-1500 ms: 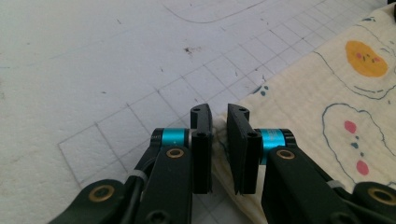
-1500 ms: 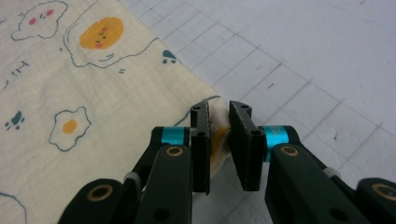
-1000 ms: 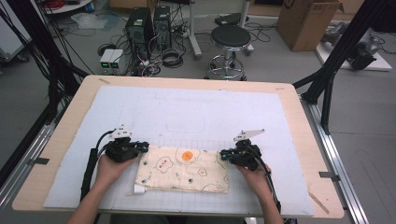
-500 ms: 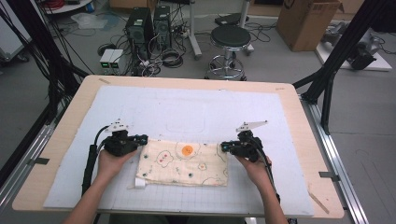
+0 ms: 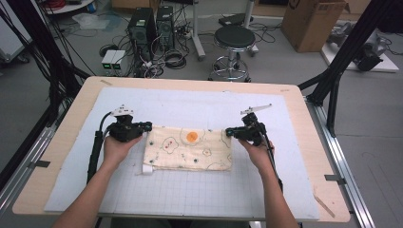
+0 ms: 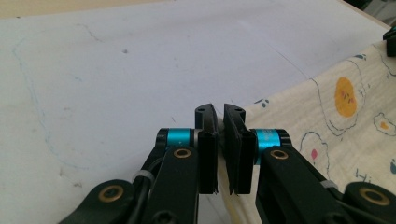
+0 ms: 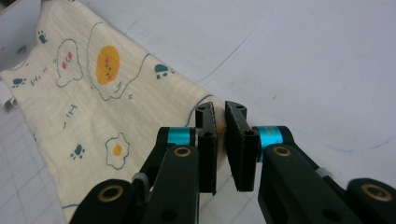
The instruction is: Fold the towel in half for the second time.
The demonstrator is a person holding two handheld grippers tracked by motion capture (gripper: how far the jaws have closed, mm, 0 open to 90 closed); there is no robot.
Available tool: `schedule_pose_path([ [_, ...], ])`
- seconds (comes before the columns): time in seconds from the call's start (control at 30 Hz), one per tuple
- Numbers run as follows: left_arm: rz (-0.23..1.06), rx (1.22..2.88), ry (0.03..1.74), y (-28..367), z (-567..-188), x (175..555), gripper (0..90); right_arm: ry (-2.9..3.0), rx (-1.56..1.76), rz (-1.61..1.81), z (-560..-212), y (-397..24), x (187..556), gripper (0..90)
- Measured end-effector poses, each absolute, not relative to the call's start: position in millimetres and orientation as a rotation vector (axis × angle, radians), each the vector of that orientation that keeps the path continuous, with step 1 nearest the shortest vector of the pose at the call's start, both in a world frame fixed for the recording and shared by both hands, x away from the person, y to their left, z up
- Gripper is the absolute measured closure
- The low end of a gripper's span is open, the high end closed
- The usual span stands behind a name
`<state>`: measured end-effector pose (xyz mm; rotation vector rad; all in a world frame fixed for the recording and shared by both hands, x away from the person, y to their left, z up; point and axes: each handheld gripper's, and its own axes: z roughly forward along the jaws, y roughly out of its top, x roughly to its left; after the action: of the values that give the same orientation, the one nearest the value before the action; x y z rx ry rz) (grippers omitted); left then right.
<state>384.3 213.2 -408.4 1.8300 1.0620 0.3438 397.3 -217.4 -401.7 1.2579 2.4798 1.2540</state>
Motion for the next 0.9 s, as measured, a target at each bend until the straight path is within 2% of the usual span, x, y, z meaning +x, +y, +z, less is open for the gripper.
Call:
schedule_pose_path([
  [0.37,0.339,1.833,1.090,213,-417,388,83.8,2.440,1.335,1.287,-413,-218,407,83.4],
  [0.9,0.377,1.837,1.033,216,-417,365,83.7,2.463,1.244,1.302,-402,-216,389,83.4],
])
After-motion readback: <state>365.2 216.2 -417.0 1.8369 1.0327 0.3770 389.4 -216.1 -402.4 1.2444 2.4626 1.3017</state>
